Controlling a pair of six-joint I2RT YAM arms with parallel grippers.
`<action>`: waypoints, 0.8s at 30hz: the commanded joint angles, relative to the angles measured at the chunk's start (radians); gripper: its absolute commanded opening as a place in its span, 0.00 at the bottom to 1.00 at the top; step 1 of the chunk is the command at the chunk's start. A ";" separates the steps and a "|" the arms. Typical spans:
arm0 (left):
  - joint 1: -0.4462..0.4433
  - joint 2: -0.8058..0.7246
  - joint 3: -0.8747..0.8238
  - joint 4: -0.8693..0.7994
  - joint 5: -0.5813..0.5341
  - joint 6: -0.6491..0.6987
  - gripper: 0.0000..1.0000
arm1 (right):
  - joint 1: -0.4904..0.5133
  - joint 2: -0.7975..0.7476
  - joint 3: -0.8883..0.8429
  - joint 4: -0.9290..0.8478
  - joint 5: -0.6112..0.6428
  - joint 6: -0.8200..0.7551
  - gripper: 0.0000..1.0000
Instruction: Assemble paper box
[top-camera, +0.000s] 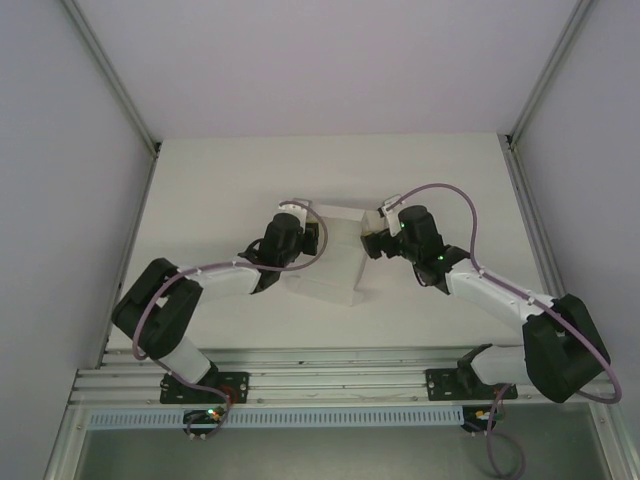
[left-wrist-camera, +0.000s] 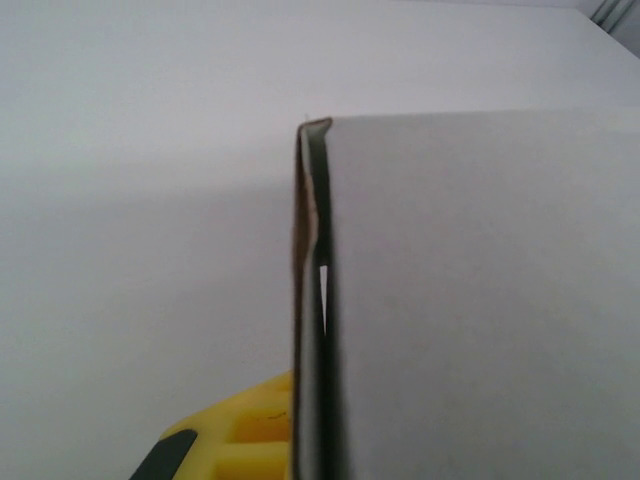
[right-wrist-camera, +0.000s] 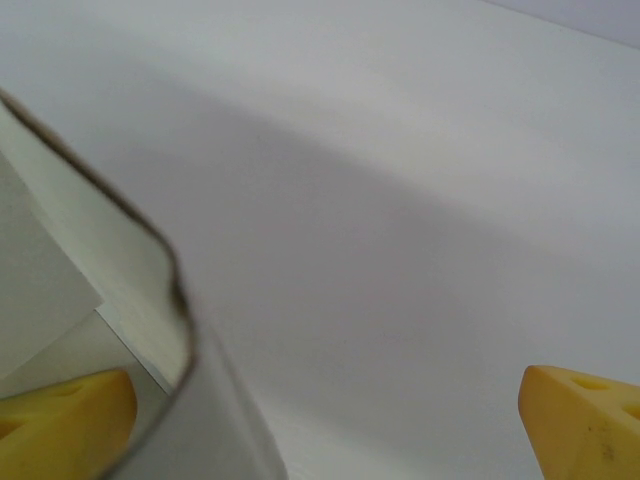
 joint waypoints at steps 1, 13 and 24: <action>-0.011 -0.040 -0.016 0.027 -0.003 0.065 0.00 | -0.006 -0.032 0.031 -0.040 0.003 0.043 1.00; -0.031 -0.043 -0.016 0.035 -0.050 0.057 0.00 | -0.025 -0.008 0.043 -0.032 -0.115 0.149 1.00; -0.050 -0.068 0.000 0.025 -0.096 -0.009 0.00 | 0.041 0.151 0.088 -0.027 0.022 0.217 1.00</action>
